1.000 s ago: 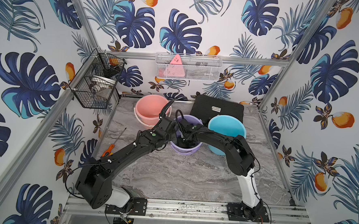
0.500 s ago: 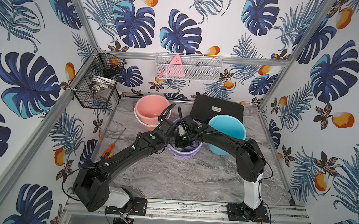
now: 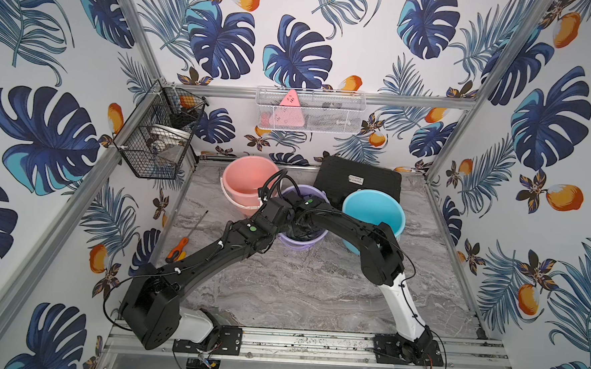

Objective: Wipe the inside of the bucket with a cloth
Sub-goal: Wipe the dirt from the inside of the bucket.

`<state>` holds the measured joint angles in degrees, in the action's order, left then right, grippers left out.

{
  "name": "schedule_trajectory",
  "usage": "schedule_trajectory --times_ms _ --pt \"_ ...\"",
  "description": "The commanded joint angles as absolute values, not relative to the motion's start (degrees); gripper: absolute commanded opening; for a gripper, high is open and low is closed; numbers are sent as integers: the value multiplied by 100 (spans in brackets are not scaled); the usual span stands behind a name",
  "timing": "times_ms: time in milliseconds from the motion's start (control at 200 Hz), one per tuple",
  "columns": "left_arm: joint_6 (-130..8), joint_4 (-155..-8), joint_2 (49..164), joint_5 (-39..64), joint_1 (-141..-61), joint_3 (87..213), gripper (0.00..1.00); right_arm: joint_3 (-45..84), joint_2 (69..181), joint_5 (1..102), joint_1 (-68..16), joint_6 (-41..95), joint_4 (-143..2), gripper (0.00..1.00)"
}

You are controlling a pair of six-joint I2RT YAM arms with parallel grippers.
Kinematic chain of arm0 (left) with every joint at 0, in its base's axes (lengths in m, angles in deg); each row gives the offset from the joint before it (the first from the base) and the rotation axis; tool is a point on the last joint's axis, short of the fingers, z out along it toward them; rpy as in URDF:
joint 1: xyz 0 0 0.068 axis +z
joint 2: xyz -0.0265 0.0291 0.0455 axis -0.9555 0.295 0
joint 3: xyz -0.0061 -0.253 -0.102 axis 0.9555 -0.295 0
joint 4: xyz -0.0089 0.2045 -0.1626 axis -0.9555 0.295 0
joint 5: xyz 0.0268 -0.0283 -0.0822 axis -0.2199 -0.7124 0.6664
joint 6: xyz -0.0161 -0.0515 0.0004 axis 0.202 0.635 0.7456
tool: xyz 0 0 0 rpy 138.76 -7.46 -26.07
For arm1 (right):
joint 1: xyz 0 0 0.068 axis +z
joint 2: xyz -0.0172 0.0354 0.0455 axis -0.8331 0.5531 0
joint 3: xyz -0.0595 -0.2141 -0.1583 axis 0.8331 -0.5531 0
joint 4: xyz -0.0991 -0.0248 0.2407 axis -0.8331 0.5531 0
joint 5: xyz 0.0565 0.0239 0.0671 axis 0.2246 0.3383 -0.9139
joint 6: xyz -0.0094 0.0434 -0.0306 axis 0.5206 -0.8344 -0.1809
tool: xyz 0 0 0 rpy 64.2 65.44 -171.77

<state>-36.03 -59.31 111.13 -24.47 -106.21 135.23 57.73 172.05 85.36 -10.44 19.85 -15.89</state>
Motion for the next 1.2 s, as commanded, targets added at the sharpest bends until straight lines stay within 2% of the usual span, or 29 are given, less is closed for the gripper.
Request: schedule_trajectory --times_ms 0,320,480,640,886,1081,1196 --pt "-3832 -5196 11194 -2495 -10631 13460 0 5740 17507 8639 -1141 1613 -820 0" --pt "-3787 -5062 11616 -2580 -10624 13507 0 4927 17158 5173 -1132 1592 -2223 0" --pt "-3727 -5098 11607 -2537 -10633 13478 0 4780 16952 3971 -1140 1631 -2910 0" --pt "-3680 -5111 11643 -2500 -10630 13474 0 4116 16435 2819 -1193 1508 -4229 0" --pt "-3600 -5004 11612 -2510 -10626 13481 0 3100 15758 1855 -1400 1196 -6013 0" --pt "-3621 -4900 11494 -2579 -10631 13482 0 3113 15674 1991 -1416 1738 -5437 0" --pt "-3661 -4792 11472 -2663 -10631 13559 0 3220 15594 2202 -1371 2391 -4496 0"
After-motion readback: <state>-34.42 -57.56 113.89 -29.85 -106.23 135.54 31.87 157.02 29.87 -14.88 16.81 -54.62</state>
